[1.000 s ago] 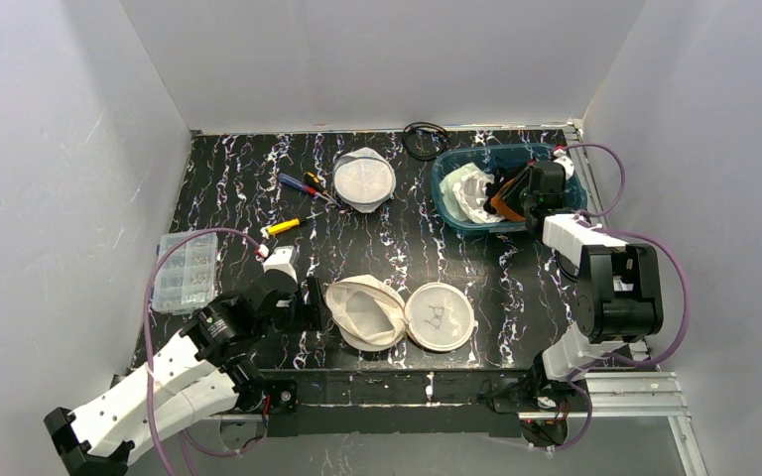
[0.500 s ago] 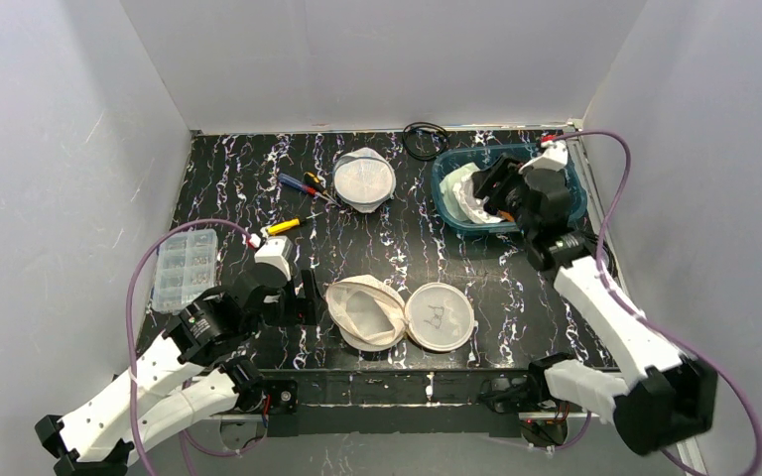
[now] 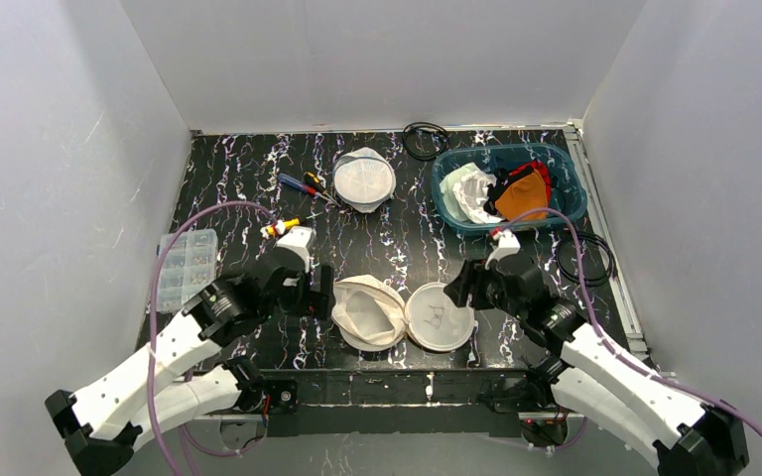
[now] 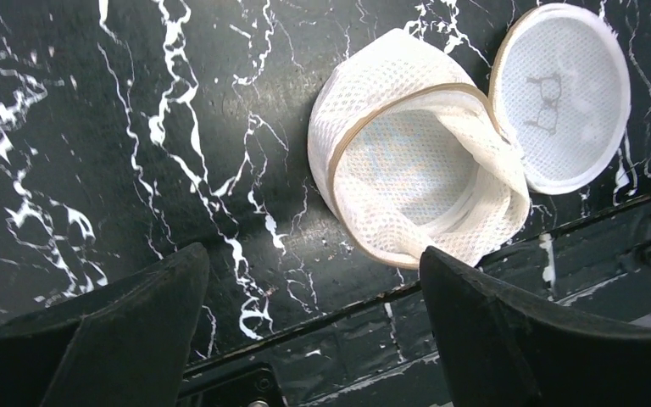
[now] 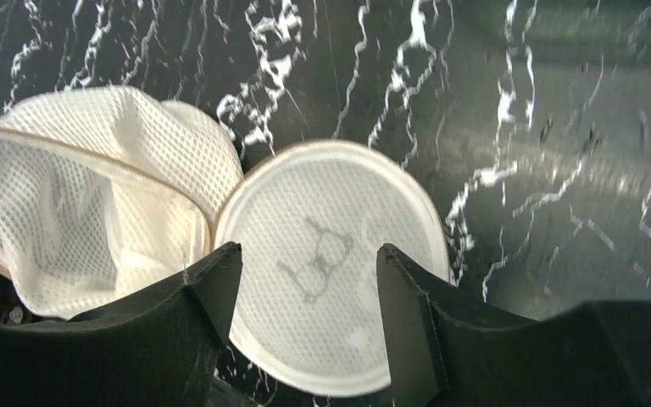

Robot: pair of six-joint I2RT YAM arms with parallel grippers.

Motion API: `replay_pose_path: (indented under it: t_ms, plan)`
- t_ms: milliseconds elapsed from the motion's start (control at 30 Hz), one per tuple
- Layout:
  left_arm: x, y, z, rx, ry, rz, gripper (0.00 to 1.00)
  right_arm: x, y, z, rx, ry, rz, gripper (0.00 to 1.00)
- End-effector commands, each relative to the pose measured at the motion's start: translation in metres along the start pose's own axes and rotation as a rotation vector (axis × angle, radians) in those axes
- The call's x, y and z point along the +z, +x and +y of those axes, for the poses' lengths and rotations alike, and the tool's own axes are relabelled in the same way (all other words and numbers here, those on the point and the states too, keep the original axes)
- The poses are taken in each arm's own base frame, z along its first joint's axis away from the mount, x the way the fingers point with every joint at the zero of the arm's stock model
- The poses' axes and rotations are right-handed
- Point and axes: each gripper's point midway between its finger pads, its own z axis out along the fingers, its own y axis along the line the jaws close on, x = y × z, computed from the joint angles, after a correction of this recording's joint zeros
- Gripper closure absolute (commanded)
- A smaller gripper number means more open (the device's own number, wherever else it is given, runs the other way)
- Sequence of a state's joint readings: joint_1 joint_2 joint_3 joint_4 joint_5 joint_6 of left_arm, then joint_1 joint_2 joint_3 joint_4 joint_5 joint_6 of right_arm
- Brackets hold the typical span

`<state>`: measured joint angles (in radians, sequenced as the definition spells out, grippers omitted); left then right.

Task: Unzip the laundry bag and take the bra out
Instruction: Place the bra in the bin.

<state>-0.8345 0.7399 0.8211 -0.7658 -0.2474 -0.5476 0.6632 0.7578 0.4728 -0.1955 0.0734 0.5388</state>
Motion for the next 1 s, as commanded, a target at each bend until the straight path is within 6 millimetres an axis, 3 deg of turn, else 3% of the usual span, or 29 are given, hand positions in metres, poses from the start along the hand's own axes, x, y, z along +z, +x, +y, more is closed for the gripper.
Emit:
replay_pose_path:
  t_ms: [0, 167, 400, 500, 667, 967]
  plan:
    - [0.002, -0.02, -0.011, 0.173, 0.017, 0.024, 0.12, -0.013, 0.012, 0.002, 0.082, -0.04, -0.013, 0.33]
    - [0.02, -0.023, -0.01, 0.291, -0.022, 0.1, 0.3, -0.018, 0.031, -0.004, 0.133, -0.045, 0.016, 0.33]
    - [0.047, -0.016, -0.011, 0.295, -0.035, 0.178, 0.38, -0.027, 0.039, -0.003, 0.166, -0.058, 0.037, 0.33]
    - [0.055, -0.015, -0.007, 0.264, -0.041, 0.19, 0.49, -0.03, 0.041, -0.008, 0.171, -0.034, 0.036, 0.34]
    - [0.06, -0.01, -0.011, 0.203, -0.021, 0.196, 0.76, -0.031, 0.051, -0.034, 0.241, 0.098, 0.025, 0.32]
    - [0.068, 0.011, -0.022, 0.039, 0.037, 0.202, 0.97, -0.027, 0.061, -0.046, 0.305, 0.16, 0.031, 0.29]
